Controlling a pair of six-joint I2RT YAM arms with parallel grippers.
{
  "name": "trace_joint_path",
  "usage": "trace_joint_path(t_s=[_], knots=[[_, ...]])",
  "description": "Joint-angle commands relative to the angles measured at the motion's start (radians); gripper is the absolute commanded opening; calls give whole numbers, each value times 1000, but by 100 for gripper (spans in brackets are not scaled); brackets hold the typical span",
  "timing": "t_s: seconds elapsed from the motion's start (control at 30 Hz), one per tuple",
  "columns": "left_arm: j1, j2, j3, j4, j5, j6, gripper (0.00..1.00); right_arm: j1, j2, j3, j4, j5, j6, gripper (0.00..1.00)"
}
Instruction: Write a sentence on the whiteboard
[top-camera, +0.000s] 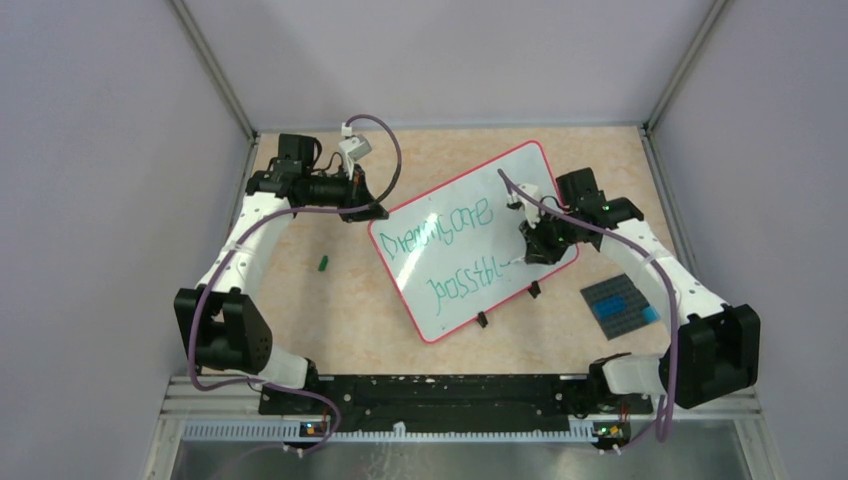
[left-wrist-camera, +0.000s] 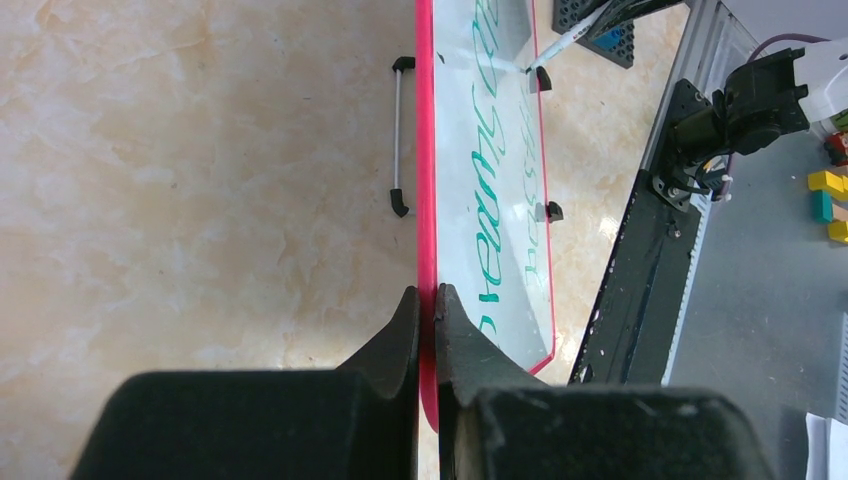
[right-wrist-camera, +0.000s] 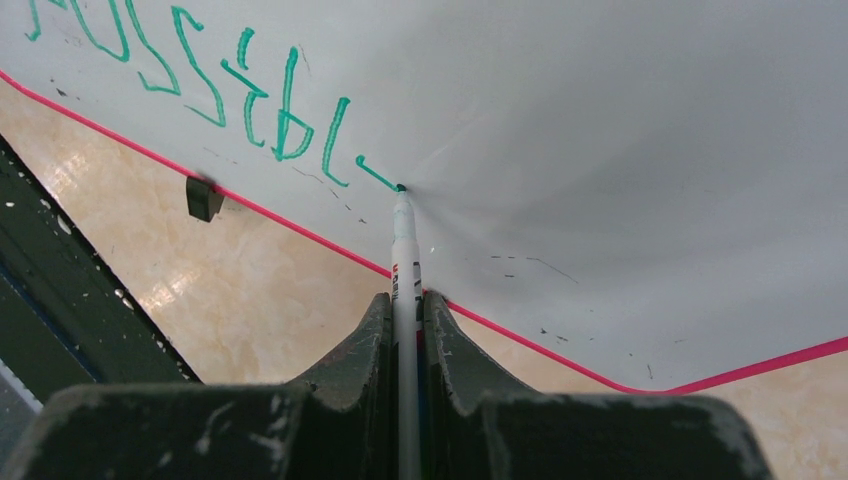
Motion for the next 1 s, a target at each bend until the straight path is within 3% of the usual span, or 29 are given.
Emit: trace_joint_path(t_s=[0.0,0.37,0.97], knots=[[-27,12,-45,-67,-52,28,0,-12,25,76,61,15,-12,0],[-27,15,-43,-67,-50,30,0,4,38,94,55,-26,3,0],[-27,12,-49,-68,-54,33,0,53,0,-30,72,-11,-4,0]])
